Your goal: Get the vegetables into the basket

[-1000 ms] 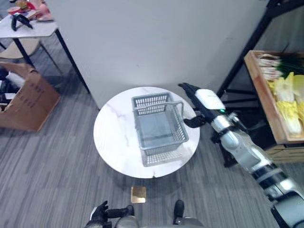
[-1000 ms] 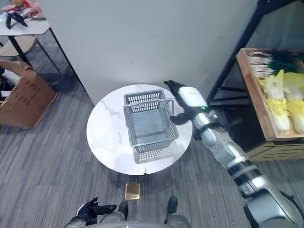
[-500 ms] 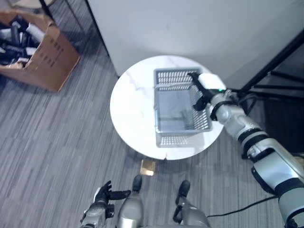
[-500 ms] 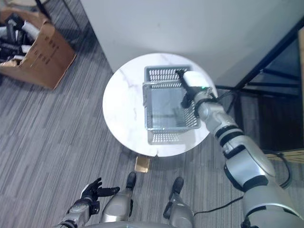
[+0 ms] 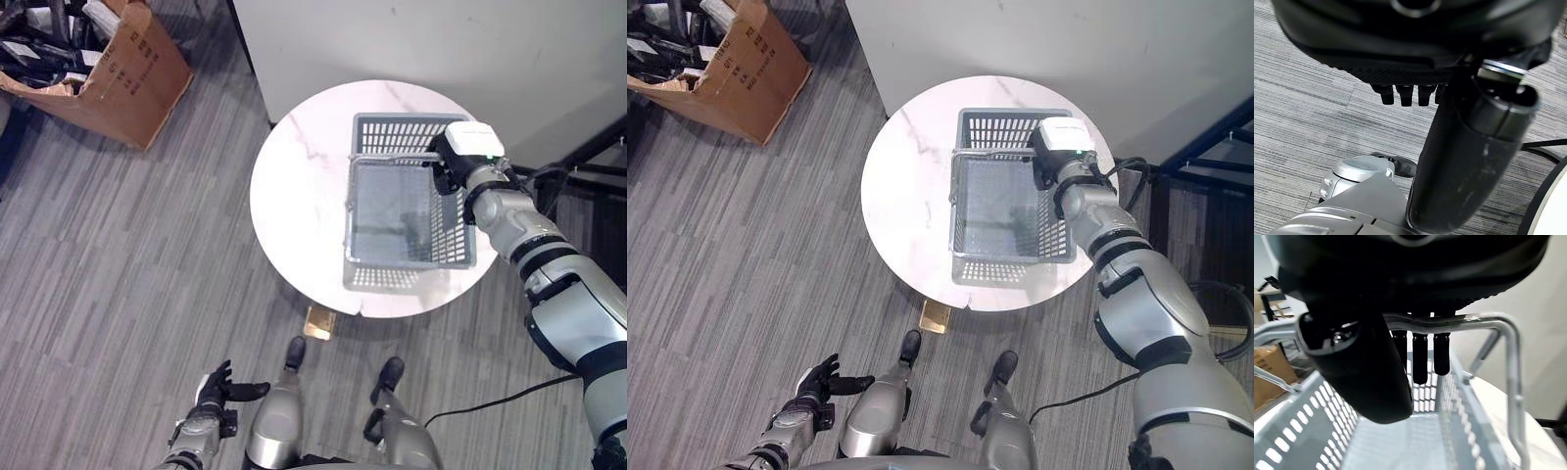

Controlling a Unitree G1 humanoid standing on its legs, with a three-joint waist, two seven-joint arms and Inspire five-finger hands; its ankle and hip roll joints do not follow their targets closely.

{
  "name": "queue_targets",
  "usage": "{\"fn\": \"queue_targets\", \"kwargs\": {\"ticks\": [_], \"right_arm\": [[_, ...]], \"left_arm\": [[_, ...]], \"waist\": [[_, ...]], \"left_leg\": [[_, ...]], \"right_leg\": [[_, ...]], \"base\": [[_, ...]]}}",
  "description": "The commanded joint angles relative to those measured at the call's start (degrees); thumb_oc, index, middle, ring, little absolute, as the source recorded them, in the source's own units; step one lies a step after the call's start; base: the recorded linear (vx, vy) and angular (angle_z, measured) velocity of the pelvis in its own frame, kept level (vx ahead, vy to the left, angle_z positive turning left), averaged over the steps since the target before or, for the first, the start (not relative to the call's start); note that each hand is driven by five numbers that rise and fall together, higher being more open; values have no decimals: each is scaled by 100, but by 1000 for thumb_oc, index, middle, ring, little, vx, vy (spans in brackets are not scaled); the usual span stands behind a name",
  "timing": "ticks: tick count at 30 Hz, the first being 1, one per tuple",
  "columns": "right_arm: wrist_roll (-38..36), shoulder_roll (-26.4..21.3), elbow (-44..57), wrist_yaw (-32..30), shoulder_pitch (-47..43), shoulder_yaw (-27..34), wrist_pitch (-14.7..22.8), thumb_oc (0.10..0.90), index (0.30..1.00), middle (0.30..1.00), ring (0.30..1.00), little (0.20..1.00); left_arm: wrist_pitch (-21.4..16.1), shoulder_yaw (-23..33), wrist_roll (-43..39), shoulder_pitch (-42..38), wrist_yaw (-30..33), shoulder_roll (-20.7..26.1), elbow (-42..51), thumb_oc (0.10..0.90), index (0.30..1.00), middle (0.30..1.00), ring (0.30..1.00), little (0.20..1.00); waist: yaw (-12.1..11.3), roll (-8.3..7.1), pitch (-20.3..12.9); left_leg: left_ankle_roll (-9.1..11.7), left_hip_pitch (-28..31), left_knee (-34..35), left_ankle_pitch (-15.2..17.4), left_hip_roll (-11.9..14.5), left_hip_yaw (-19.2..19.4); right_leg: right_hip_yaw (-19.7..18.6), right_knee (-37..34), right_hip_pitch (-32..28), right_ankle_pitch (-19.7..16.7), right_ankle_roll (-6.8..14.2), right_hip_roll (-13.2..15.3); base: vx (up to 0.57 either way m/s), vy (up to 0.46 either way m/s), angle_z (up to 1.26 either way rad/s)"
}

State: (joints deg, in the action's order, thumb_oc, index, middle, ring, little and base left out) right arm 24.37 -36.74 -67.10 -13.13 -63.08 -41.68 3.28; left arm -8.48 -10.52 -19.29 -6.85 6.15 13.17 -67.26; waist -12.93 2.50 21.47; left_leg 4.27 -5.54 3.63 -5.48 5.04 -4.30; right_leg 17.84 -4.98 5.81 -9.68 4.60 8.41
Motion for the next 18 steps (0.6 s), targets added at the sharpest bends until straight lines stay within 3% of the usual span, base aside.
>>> {"fn": "queue_targets", "kwargs": {"ticks": [1,9,16,18], "right_arm": [[22,-209,-3,-79,-95,-76,-110,400,300,300,300,300],[-452,-385,345,-26,316,317,-29,400,300,300,300,300],[-824,-473,2469,57,889,625,104,400,300,300,300,300],[-1182,-363,3208,7,1208,981,162,400,300,300,300,300]], "left_arm": [[-37,-283,10,80,39,335,-303,900,1000,1000,1000,1000],[37,-147,92,121,-44,346,-412,900,1000,1000,1000,1000],[120,72,193,134,-20,314,-472,900,1000,1000,1000,1000],[152,183,202,142,16,295,-486,900,1000,1000,1000,1000]], "waist": [[86,-332,-424],[223,-376,-495],[422,-470,-624],[496,-487,-667]], "left_leg": [[144,-170,137,45,-41,-41],[139,-9,137,98,-5,42],[146,219,137,173,68,214],[150,296,137,202,84,277]], "right_leg": [[-259,-2,-506,298,520,387],[-348,-2,-578,305,511,387],[-487,-2,-669,331,499,356],[-517,-2,-713,346,494,355]], "base": [[0,0,0],[2,2,-2],[23,7,-16],[35,14,-21]]}}
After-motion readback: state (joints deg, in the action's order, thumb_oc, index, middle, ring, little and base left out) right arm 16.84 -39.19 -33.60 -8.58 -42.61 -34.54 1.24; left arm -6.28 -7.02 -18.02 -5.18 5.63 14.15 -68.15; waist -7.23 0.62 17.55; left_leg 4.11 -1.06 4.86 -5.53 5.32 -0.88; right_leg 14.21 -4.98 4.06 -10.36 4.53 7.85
